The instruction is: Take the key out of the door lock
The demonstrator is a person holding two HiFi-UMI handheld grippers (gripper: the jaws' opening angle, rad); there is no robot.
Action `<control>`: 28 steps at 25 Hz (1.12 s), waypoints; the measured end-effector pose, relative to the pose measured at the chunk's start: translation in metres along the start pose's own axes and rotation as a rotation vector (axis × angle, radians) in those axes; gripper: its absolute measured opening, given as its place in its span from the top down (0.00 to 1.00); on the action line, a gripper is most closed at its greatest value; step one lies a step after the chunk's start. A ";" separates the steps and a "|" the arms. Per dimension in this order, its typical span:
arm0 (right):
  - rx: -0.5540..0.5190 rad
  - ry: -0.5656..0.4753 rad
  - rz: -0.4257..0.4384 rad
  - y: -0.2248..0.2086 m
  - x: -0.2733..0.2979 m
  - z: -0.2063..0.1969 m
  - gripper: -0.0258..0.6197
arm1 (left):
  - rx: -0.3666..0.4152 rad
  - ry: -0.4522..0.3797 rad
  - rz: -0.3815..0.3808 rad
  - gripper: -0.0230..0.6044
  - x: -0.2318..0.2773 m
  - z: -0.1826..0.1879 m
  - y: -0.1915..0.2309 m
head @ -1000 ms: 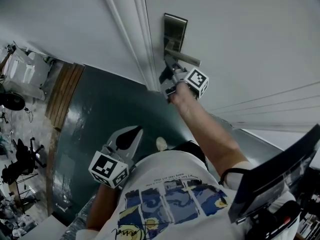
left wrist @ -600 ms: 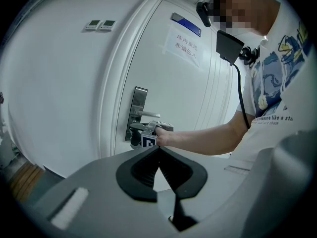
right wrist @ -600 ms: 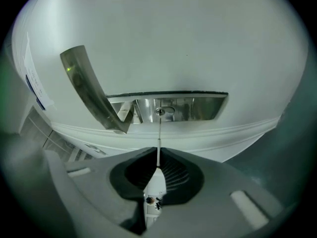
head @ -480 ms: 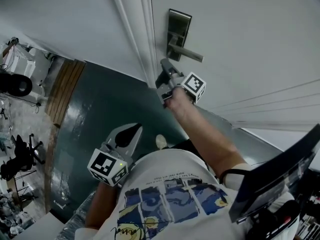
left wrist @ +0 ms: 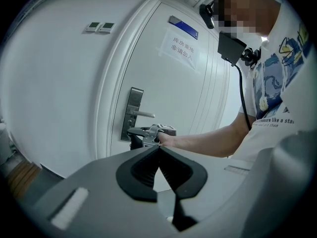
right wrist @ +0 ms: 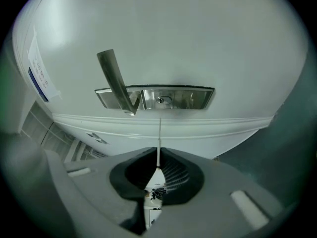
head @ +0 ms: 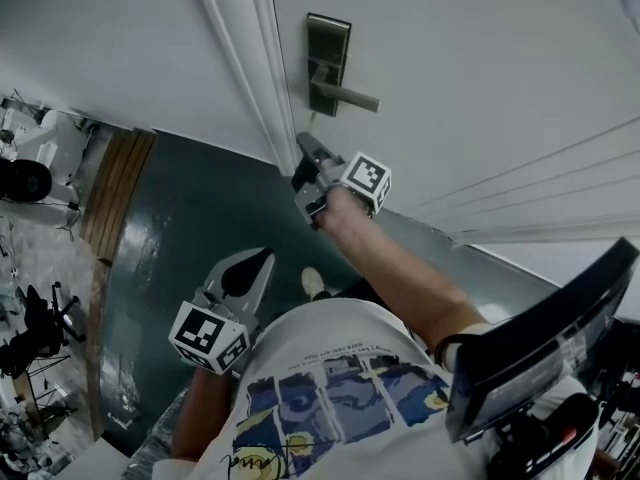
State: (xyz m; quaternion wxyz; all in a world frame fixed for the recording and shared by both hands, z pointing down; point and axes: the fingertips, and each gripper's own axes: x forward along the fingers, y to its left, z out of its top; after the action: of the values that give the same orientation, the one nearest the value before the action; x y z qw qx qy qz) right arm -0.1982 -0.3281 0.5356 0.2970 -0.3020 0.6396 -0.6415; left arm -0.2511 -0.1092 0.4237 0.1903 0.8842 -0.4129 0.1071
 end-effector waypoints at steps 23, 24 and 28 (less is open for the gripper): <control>-0.128 0.274 -0.001 0.064 -0.117 -0.050 0.92 | -0.059 -0.084 0.057 0.96 0.002 0.012 -0.064; -0.150 0.289 -0.002 0.064 -0.126 -0.047 0.92 | -0.058 -0.085 0.063 0.96 0.005 0.011 -0.071; -0.260 0.359 -0.001 0.053 -0.168 -0.023 0.92 | -0.052 -0.087 0.089 0.96 0.033 -0.004 -0.105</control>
State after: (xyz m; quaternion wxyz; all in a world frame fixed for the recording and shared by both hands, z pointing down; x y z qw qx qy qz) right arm -0.1087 -0.1847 0.4819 0.1367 -0.2190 0.7595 -0.5971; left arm -0.1496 -0.0689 0.4127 0.1902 0.8635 -0.4623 0.0664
